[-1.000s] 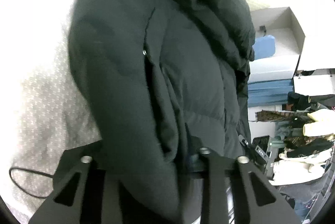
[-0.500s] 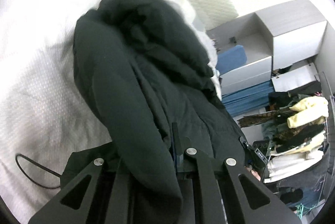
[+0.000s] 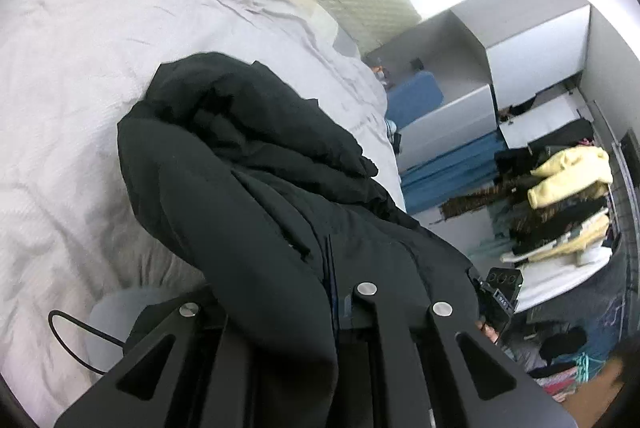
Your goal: Fold large clothes
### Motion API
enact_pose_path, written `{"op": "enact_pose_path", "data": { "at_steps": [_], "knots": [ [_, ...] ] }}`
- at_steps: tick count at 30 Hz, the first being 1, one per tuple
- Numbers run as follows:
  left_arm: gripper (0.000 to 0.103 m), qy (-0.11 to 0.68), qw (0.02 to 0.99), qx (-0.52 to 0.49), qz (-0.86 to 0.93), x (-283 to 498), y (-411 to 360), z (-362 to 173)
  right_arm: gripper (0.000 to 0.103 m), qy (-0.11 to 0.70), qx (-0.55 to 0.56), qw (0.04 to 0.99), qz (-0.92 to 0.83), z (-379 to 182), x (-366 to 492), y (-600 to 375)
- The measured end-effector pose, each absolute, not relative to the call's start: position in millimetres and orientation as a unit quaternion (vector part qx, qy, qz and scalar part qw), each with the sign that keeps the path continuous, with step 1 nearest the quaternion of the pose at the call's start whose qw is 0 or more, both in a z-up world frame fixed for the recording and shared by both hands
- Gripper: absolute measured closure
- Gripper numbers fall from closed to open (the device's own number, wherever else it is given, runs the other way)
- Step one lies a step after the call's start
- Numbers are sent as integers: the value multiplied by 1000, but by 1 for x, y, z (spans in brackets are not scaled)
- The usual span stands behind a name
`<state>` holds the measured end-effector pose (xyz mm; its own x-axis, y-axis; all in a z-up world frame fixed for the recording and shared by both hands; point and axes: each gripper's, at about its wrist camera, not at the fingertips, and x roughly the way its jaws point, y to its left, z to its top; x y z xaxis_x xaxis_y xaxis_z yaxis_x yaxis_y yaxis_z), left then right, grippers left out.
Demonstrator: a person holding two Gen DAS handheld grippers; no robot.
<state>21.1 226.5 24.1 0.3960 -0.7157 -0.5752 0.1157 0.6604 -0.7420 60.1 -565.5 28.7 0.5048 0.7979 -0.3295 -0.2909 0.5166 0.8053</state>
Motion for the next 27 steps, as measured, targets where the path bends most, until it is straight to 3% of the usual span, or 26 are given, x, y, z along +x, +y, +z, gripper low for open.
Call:
{"op": "enact_pose_path", "data": {
  "at_steps": [10, 17, 27],
  "knots": [
    [94, 476, 779, -300, -275, -18, 220, 50, 96, 352, 362, 798, 330, 36, 34, -570],
    [92, 481, 782, -283, -276, 46, 201, 63, 95, 335, 391, 792, 328, 34, 76, -581],
    [88, 525, 770, -288, -220, 158, 185, 49, 95, 365, 451, 768, 271, 10, 210, -598]
  ]
}}
